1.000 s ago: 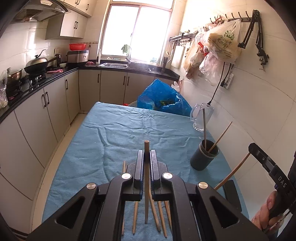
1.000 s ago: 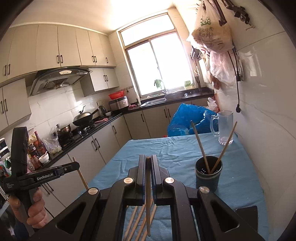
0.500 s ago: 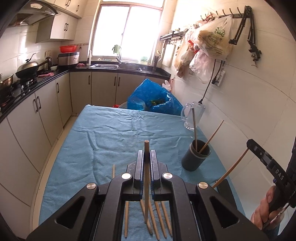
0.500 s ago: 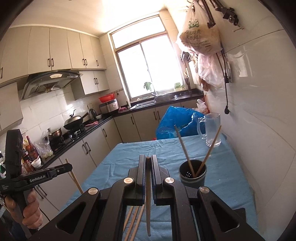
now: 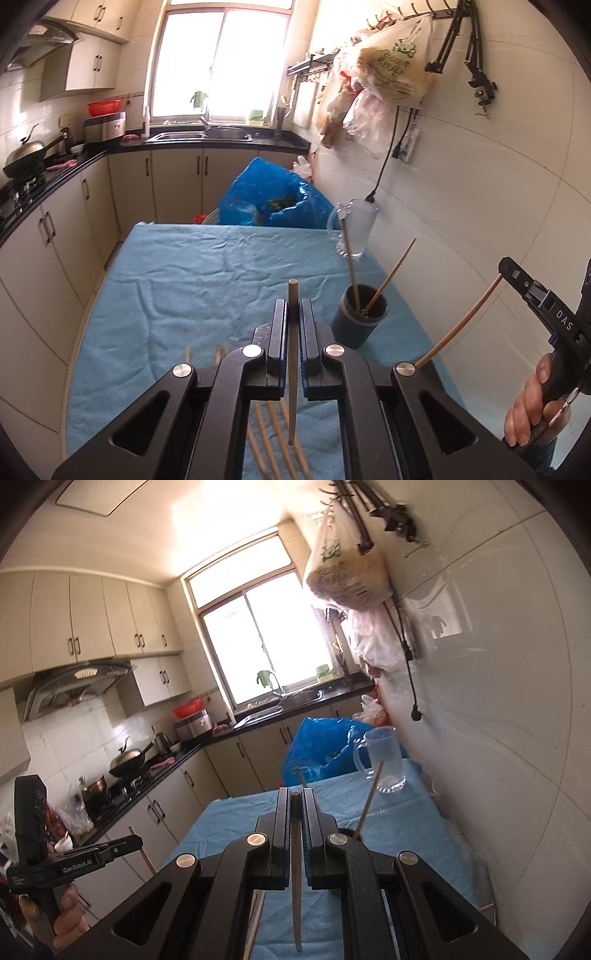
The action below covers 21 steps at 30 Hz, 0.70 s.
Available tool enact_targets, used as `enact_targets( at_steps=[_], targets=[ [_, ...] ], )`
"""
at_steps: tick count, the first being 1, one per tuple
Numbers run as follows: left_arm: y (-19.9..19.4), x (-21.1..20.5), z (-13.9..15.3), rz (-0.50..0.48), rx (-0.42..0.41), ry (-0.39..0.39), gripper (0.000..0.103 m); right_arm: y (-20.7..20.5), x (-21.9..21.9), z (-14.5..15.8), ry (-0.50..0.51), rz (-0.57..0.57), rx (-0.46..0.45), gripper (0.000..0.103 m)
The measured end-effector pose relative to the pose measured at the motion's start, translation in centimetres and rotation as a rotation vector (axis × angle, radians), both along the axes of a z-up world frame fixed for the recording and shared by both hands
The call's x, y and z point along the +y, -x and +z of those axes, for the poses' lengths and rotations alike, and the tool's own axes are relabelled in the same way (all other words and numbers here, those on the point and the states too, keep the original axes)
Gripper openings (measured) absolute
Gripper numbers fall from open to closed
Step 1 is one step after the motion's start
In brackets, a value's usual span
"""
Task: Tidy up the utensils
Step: 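Lift the left tool's chopstick toward the black cup while the right tool carries its chopstick there, then open the left tool over the cup while the right tool releases its chopstick into it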
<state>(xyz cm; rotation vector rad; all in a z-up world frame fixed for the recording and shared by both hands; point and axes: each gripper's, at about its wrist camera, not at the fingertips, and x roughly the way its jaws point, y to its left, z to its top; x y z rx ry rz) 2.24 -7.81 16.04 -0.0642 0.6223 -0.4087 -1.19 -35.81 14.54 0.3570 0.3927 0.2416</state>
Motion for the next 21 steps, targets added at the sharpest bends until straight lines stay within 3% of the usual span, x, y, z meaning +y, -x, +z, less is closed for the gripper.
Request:
enact_targets(
  at_steps=[21],
  targets=[
    [-7.7, -10.4, 7.6, -0.058, -0.109, 0.070, 0.005, -7.1, -4.5, 3.7, -0.058, -0.109, -0.060, 0.006]
  ],
)
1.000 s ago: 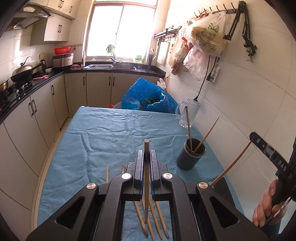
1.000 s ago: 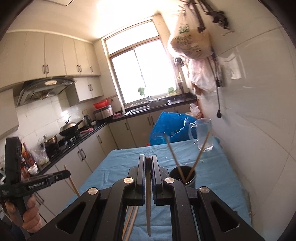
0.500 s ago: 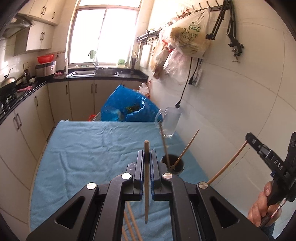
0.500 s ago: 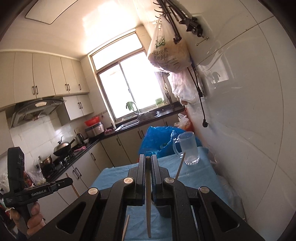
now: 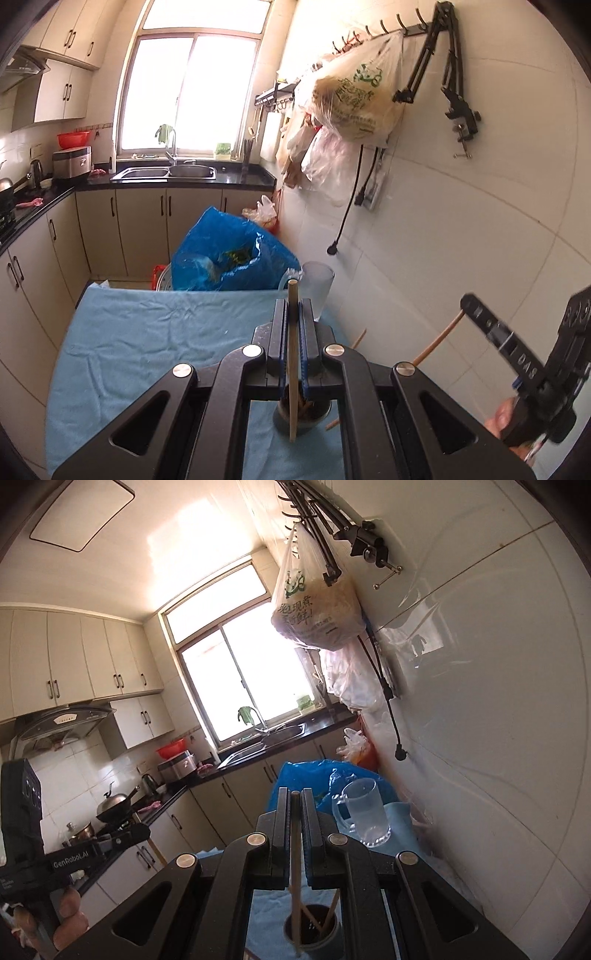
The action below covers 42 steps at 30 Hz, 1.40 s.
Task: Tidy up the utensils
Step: 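Open the left tool over the cup while the right tool releases its chopstick into it, then return the left tool to the chopsticks and grasp one while the right tool grasps another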
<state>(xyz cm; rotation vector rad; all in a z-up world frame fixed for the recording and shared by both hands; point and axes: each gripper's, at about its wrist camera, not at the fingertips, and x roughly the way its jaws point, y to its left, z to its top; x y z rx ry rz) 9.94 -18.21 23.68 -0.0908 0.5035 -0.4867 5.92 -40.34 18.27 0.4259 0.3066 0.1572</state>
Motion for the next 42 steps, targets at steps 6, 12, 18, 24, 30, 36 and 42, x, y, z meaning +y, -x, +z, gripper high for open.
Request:
enact_targets(
  at_steps=[6, 12, 18, 24, 30, 36, 42],
  targets=[
    [-3.2, -0.9, -1.2, 0.031, 0.016, 0.066, 0.005, -2.6, -0.3, -1.0, 0.002, -0.020, 0.023, 0.006],
    [-6.1, -1.2, -4.7, 0.055, 0.105, 0.073, 0.005, -4.8, -0.5, -3.0, 0.001, -0.027, 0.074, 0.006],
    [-7.0, -1.3, -7.1, 0.053, 0.143, 0.056, 0.005, -6.6, -0.6, -5.4, 0.007, -0.027, 0.145, 0.006],
    [-7.3, -1.7, -8.8, 0.042, 0.184, 0.038, 0.005, -7.5, -0.1, -7.5, 0.004, -0.017, 0.209, 0.006],
    [-7.6, -1.9, -9.7, 0.031, 0.214, 0.026, 0.005, -7.6, -0.2, -8.3, -0.009, -0.010, 0.244, 0.007],
    [-7.9, -1.5, -9.7, 0.046, 0.239, 0.045, 0.016, -7.2, -0.3, -7.9, 0.004, -0.001, 0.247, 0.023],
    [-6.1, 0.5, -8.1, 0.050, 0.211, 0.081, 0.020, -4.6, -0.4, -5.4, 0.021, -0.019, 0.161, 0.032]
  ],
)
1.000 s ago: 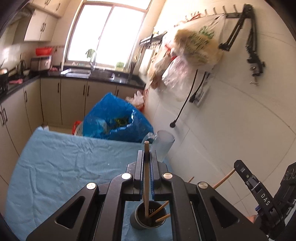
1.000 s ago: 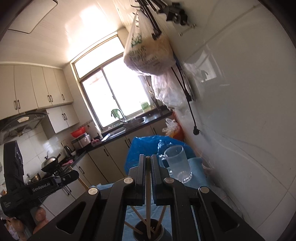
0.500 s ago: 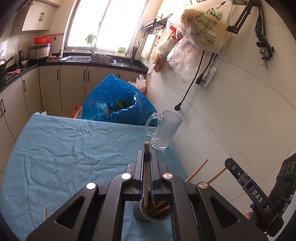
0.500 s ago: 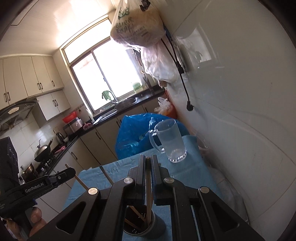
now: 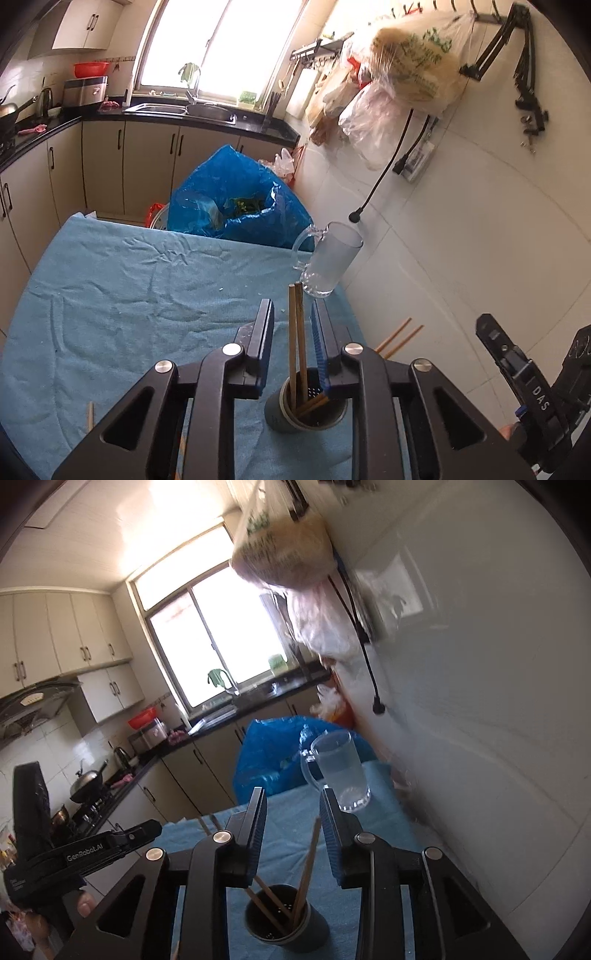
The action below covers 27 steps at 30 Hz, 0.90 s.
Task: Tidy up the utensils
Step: 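Return the left tool to the chopsticks and grasp one while the right tool grasps another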
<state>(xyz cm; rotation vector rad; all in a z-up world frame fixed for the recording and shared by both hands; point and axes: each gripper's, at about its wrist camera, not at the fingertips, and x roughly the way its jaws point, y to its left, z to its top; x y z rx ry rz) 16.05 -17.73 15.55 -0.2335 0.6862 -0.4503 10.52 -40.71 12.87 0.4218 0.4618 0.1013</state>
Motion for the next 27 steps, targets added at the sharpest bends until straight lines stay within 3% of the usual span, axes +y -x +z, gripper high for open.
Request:
enact_targets(
  at_steps=[6, 11, 18, 21, 27],
  targets=[
    [4.1, 4.8, 0.9, 0.042, -0.036, -0.032, 0.022, 4.4, 1.9, 1.4, -0.010, 0.101, -0.049, 0.032],
    [7.0, 10.1, -1.1, 0.100, -0.012, -0.081, 0.022, 6.2, 6.5, -0.5, 0.027, 0.261, 0.008, 0.032],
    [7.6, 16.4, -6.5, 0.167, 0.134, -0.116, 0.022, 5.3, 12.1, -5.0, 0.023, 0.407, 0.163, 0.032],
    [6.7, 17.3, -9.3, 0.163, 0.205, -0.141, 0.022, 4.5, 13.5, -6.7, 0.012, 0.417, 0.230, 0.032],
    [4.2, 16.1, -14.5, 0.081, 0.328, -0.192, 0.022, 4.3, 14.9, -8.0, 0.027, 0.410, 0.270, 0.032]
  ],
)
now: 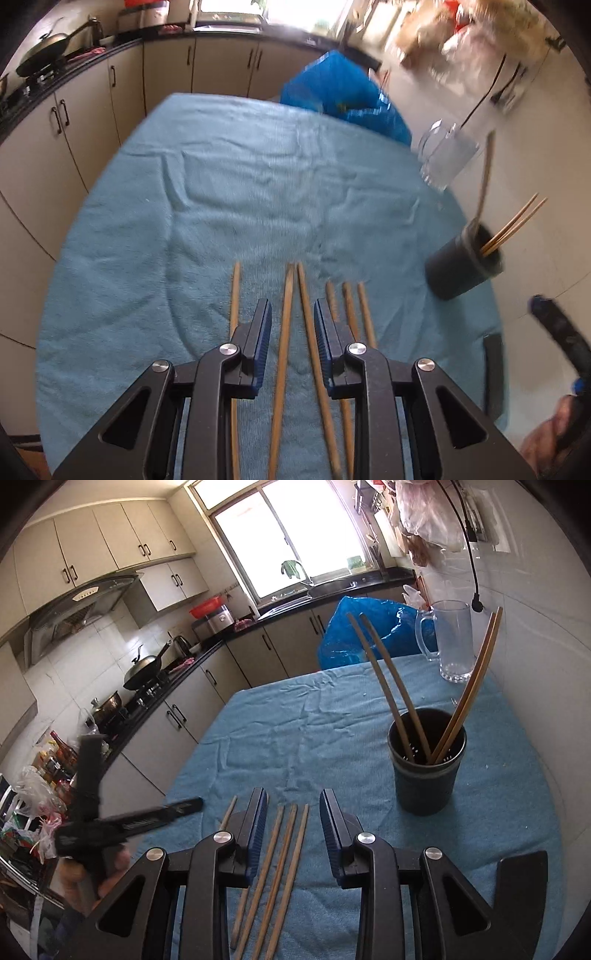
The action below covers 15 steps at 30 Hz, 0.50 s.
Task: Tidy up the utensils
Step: 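Return the left tool to the chopsticks and grasp one while the right tool grasps another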
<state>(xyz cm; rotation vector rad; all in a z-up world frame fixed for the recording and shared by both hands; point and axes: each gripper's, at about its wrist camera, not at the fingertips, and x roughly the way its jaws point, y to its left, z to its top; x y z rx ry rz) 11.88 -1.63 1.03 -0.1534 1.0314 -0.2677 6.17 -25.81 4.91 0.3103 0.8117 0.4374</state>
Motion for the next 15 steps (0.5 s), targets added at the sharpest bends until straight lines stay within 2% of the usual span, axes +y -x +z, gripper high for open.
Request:
enact_targets(
  at_steps=[4, 8, 15],
  targets=[
    [-1.6, -1.2, -2.4, -0.030, 0.048, -0.019, 0.022, 0.3, 0.5, -0.1, 0.025, 0.003, 0.001, 0.032],
    [-3.2, -2.1, -4.3, -0.036, 0.091, -0.049, 0.015, 0.6, 0.6, 0.0, 0.042, 0.006, 0.000, 0.032],
    [-4.5, -3.0, -6.2, -0.016, 0.115, -0.126, 0.013, 0.4, 0.7, -0.4, 0.047, 0.015, 0.011, 0.032]
  ],
)
